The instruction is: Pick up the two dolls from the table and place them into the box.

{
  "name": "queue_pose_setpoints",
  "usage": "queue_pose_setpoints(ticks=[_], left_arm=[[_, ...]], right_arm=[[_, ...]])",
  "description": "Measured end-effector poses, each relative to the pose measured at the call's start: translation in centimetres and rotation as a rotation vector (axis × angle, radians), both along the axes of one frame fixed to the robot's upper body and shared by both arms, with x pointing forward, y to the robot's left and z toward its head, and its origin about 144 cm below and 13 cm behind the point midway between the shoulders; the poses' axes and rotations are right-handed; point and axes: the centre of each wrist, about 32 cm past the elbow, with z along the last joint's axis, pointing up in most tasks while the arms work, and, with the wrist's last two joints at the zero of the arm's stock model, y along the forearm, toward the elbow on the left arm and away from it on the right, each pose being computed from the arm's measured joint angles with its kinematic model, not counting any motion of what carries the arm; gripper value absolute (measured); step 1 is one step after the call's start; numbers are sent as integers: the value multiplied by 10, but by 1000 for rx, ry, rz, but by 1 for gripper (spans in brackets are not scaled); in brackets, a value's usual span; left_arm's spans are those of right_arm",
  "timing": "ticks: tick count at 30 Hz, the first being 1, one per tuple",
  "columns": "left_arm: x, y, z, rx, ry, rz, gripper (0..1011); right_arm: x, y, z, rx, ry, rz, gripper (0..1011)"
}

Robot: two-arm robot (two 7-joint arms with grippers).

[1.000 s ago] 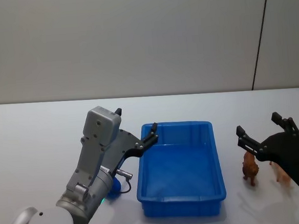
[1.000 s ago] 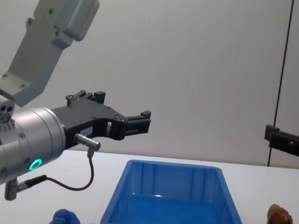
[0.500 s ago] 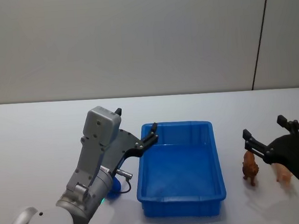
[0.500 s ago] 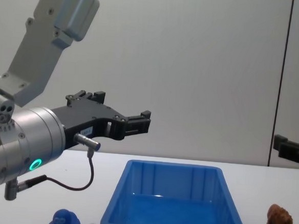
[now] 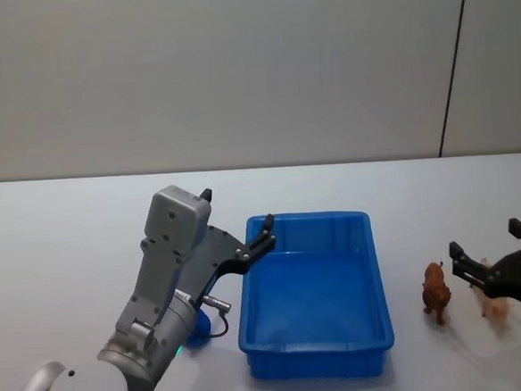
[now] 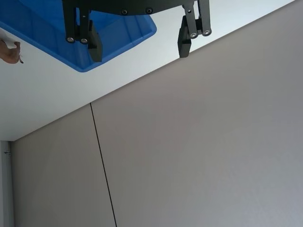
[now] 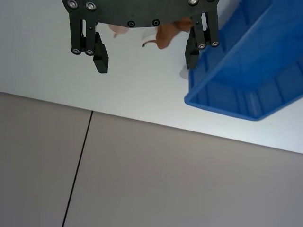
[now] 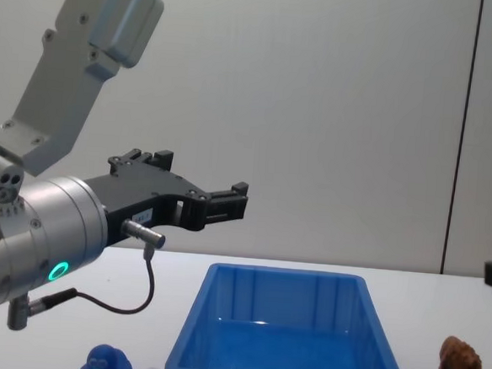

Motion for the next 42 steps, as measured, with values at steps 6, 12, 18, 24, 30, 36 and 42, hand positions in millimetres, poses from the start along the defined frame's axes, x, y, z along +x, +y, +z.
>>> queue_pose_setpoints(ticks=[6, 12, 18, 24, 30, 36, 42], left_arm=[[0, 0, 0, 0, 0, 0, 1002], [0, 0, 0, 0, 0, 0, 1002], [0, 0, 0, 0, 0, 0, 1002], [0, 0, 0, 0, 0, 0, 1002], [0, 0, 0, 0, 0, 0, 1002], [0, 0, 0, 0, 0, 0, 1002], [0, 0, 0, 0, 0, 0, 1002]], right_arm=[[0, -6, -3, -23, 40, -25, 1001], [0, -13, -7, -47, 86, -49, 1001], [1, -16, -13, -69, 138, -67, 1001], [3, -17, -18, -79, 175, -75, 1001], [5, -16, -23, -84, 210, -75, 1001], [8, -14, -26, -83, 237, -73, 1001], [11, -12, -29, -79, 261, -73, 1001]])
